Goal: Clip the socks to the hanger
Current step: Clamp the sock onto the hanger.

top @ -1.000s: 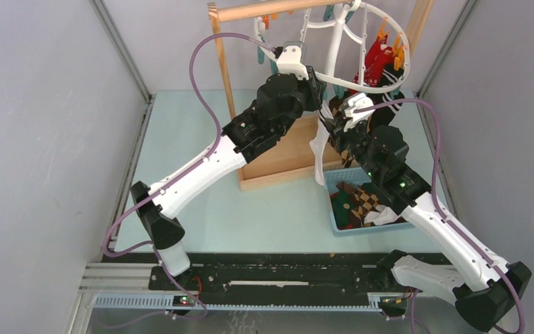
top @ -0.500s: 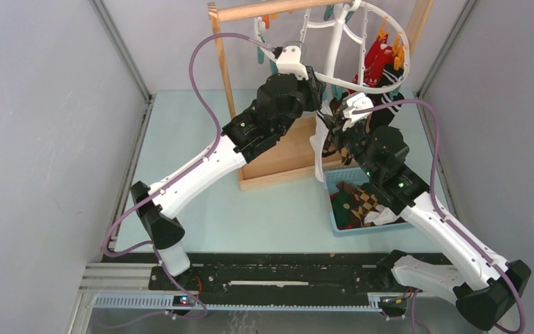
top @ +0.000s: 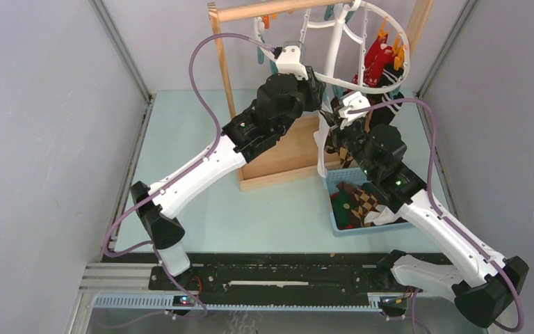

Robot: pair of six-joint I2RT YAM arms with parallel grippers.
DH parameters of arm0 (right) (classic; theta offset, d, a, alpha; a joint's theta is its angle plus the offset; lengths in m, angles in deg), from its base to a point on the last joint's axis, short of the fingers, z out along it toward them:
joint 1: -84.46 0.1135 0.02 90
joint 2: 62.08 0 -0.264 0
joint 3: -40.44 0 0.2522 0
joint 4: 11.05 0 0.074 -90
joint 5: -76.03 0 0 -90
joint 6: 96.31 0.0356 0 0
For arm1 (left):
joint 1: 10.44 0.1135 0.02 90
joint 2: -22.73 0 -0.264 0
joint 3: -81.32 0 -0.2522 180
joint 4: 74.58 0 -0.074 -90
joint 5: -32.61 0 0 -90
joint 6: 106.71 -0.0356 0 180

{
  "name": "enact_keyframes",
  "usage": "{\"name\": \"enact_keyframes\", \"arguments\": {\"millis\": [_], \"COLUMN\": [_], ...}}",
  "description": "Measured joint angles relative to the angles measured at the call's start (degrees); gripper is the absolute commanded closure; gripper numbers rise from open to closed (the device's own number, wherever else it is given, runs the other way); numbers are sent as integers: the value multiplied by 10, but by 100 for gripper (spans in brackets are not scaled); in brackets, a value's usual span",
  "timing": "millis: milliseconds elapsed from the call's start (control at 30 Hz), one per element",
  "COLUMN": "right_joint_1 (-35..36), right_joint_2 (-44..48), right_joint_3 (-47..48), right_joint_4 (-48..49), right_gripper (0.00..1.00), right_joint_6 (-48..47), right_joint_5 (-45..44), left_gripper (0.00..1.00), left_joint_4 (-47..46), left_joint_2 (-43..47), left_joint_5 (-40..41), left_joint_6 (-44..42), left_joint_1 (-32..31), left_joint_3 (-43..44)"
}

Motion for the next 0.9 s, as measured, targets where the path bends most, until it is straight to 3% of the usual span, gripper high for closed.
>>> {"name": "enact_keyframes", "arguments": {"millis": [533,767,900], "right_joint_1": [3,3,2], "right_joint_2": [-25,-30,-30], "right_joint_3": [22,22,22], "right_joint_4": [33,33,30], "right_gripper": [100,100,100], "right_joint_6": [-43,-46,-45], "right_joint_5": [-6,-5,-3], "left_gripper": [98,70,59], "left_joint_4": [1,2,4], "left_joint_2": [0,0,0], "left_joint_5": [0,0,0], "left_joint_6": [6,8,11], "left_joint_1": [0,0,0], "left_joint_3": [0,0,0]}}
